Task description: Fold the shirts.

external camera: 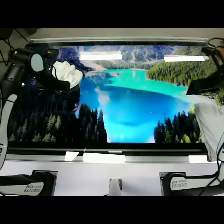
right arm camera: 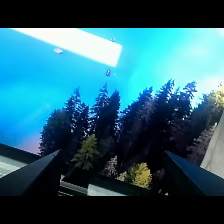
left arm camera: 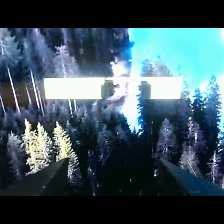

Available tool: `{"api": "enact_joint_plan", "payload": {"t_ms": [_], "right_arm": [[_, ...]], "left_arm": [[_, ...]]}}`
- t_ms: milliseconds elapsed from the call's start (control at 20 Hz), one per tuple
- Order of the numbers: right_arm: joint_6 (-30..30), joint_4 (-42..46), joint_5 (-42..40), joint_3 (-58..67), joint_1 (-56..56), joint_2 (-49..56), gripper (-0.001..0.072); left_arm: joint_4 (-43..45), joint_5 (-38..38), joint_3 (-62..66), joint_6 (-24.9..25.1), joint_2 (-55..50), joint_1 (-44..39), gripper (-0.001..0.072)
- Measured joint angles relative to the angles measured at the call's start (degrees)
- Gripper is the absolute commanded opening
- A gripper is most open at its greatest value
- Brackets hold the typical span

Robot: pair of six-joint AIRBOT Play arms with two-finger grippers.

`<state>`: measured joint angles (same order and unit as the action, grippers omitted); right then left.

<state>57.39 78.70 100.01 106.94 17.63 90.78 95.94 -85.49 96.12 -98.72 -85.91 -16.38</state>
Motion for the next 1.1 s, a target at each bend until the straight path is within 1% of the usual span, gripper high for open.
{"api": "enact_joint_plan", "payload": {"t_ms": [900, 1100], "right_arm": [[0.0, 0.0, 0.0, 0.0, 0.0, 0.0, 0.0665], [0.0, 0.0, -1.8, 0.0, 0.0, 0.0, 0.0665]], "left_arm": [[0.0, 0.0, 0.0, 0.0, 0.0, 0.0, 0.0662], [0.0, 0.0, 0.0, 0.0, 0.0, 0.0, 0.0662]]}}
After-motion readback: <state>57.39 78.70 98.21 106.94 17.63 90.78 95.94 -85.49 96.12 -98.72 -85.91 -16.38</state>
